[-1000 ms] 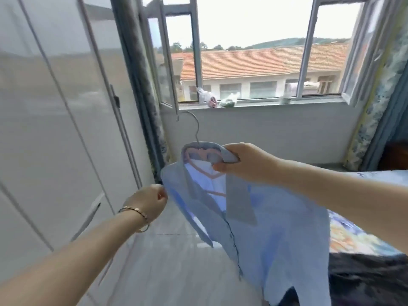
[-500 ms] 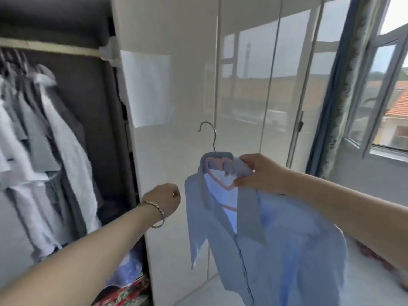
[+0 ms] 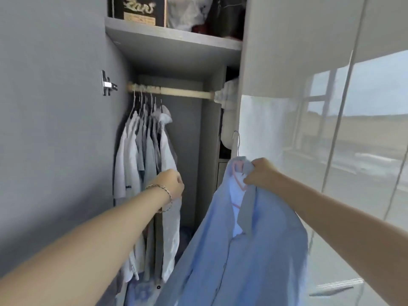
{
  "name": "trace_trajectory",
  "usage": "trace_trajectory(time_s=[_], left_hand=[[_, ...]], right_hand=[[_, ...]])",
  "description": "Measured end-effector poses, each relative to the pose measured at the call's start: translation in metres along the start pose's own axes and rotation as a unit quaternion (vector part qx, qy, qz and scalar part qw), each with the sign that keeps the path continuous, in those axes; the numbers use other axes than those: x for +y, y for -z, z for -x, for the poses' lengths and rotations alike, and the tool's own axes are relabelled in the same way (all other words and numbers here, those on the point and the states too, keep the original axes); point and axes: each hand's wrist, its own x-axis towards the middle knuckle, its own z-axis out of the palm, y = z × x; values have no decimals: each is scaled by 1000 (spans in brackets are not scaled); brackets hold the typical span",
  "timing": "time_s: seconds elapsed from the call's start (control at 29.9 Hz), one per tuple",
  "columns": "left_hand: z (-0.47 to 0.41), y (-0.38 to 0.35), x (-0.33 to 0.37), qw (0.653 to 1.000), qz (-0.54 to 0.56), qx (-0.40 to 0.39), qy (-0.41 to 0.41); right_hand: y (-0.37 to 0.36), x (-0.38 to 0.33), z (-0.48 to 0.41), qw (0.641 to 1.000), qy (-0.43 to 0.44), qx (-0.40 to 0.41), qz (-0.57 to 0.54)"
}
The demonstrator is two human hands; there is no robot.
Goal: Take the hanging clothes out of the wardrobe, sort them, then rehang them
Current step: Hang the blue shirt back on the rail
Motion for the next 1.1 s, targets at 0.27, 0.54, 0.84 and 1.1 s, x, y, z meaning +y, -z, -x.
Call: trace_trajectory(time_s=[0.27, 0.54, 0.84, 1.1], left_hand=[[-104, 44, -21, 998, 26, 58, -20], [-201, 81, -42, 987, -58, 148, 12], [-270, 102, -58, 972, -86, 209, 61], [-279, 95, -72, 968, -83, 227, 74]], right_hand=[[-18, -99, -124, 993, 36, 38, 108], [-47, -167, -265, 990, 103, 85, -48], [-87, -238, -367, 968, 197, 43, -147], [-143, -247, -394, 963, 191, 13, -191]])
